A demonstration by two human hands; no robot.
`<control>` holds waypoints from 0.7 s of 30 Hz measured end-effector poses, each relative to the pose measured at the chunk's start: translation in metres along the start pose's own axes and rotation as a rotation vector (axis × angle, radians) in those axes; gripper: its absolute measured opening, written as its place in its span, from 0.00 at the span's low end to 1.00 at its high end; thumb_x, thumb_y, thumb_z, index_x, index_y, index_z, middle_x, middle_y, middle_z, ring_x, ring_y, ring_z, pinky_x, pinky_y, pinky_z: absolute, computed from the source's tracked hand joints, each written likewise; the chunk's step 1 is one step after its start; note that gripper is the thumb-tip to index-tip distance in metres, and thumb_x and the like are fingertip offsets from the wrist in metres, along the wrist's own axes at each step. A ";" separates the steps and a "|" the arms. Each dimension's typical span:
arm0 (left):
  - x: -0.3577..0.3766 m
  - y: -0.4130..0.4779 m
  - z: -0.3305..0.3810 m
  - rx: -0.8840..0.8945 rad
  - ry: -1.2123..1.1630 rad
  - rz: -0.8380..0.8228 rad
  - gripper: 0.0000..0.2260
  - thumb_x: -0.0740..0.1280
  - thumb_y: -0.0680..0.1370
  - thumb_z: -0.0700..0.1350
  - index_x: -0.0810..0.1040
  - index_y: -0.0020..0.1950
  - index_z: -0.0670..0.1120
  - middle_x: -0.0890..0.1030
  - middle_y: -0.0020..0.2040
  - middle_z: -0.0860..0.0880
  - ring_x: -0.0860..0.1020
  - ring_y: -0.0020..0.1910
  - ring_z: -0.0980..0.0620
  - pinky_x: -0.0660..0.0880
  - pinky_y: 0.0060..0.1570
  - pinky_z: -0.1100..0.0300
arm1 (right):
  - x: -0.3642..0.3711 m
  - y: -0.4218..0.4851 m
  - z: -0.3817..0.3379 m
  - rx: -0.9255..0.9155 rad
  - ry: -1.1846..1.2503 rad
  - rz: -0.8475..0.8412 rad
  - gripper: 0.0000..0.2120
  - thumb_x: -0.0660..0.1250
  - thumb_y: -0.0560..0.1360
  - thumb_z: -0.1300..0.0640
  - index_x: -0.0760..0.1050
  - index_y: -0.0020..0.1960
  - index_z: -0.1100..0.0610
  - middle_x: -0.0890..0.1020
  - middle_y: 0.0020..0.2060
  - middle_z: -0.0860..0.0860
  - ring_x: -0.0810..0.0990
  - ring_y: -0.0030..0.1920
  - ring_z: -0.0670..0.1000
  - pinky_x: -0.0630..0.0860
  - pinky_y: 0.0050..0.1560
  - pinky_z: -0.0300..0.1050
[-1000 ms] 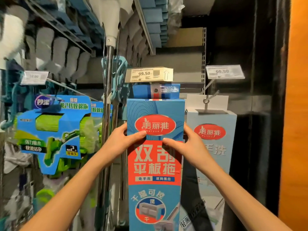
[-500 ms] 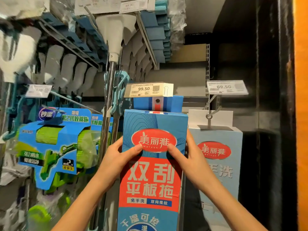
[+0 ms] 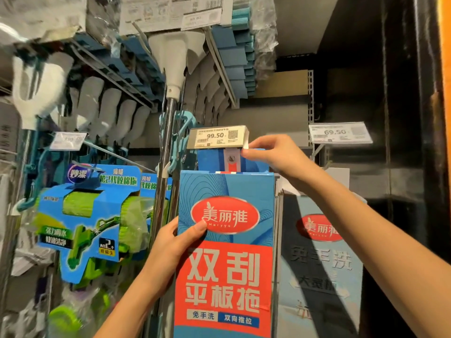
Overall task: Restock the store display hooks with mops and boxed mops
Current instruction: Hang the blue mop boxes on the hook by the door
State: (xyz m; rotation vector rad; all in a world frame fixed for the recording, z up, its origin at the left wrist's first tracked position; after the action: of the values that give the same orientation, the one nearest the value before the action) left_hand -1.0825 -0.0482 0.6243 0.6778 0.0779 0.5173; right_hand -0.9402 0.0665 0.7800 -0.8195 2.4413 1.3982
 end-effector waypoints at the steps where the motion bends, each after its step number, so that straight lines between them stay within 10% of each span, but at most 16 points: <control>1: 0.000 0.000 0.000 -0.003 0.002 -0.002 0.34 0.77 0.53 0.59 0.76 0.52 0.43 0.85 0.41 0.43 0.84 0.36 0.45 0.79 0.32 0.61 | 0.002 0.002 -0.002 -0.009 -0.015 -0.002 0.03 0.71 0.73 0.57 0.80 0.41 0.55 0.83 0.45 0.49 0.79 0.51 0.48 0.72 0.50 0.45; 15: -0.019 -0.003 0.012 0.072 0.006 0.032 0.37 0.78 0.47 0.66 0.79 0.48 0.46 0.85 0.41 0.44 0.84 0.37 0.46 0.79 0.32 0.60 | 0.017 0.013 0.001 -0.040 0.128 0.136 0.10 0.69 0.75 0.58 0.80 0.57 0.56 0.82 0.56 0.51 0.79 0.57 0.48 0.74 0.46 0.33; 21: -0.008 0.014 -0.008 0.005 -0.032 0.006 0.16 0.75 0.66 0.46 0.77 0.49 0.42 0.85 0.38 0.45 0.83 0.33 0.49 0.78 0.31 0.60 | 0.009 0.017 0.021 0.117 -0.043 0.175 0.05 0.70 0.75 0.58 0.81 0.49 0.59 0.81 0.56 0.54 0.75 0.54 0.49 0.68 0.48 0.44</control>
State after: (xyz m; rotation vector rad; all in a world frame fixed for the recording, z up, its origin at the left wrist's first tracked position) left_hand -1.0974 -0.0386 0.6257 0.6917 0.0469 0.5121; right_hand -0.9586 0.0876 0.7775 -0.5557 2.5862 1.2982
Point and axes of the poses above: each hand's wrist, its own y-axis towards the middle knuckle, its own x-axis out of the palm, z = x × y, the point moved 7 cm from there along y, towards the middle knuckle
